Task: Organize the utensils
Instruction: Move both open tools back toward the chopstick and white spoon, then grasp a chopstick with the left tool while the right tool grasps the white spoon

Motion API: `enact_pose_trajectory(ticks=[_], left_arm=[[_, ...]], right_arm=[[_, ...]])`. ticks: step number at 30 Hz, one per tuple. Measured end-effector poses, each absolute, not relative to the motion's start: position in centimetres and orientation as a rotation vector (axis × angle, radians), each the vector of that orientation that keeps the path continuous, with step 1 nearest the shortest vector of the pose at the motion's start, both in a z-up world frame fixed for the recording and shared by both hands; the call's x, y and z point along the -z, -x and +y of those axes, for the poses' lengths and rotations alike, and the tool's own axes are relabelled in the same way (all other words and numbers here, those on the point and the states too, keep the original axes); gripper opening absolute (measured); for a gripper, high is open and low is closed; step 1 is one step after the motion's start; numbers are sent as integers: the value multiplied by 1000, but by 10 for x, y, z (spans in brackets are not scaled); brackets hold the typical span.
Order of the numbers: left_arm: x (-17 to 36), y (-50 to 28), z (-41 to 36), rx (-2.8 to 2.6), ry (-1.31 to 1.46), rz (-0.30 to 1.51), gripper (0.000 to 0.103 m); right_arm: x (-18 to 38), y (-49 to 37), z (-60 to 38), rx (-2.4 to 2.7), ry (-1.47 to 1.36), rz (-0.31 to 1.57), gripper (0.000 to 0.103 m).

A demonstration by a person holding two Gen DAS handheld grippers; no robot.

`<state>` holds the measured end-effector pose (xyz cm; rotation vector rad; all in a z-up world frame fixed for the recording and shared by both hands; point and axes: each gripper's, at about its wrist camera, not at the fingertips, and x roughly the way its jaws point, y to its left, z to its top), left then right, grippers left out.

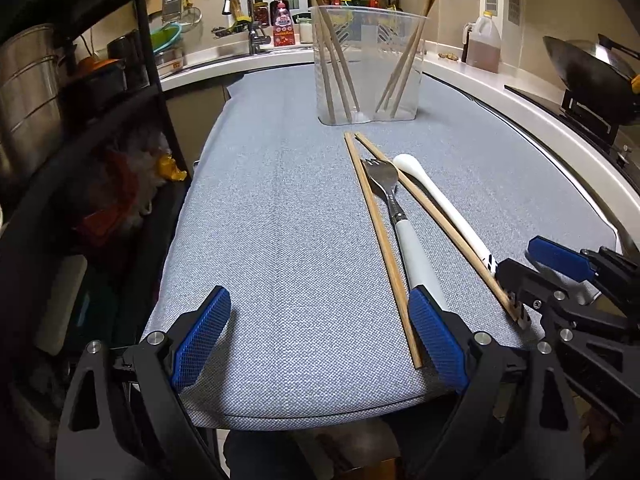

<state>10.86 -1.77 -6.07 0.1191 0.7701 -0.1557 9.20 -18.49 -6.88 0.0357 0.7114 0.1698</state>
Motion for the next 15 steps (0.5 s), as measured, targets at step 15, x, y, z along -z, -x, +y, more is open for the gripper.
enact_pose_trajectory(ticks=[15], left_arm=[[67, -107, -14, 185, -83, 725, 64]], right_arm=[[80, -88, -198, -106, 6, 632, 52]])
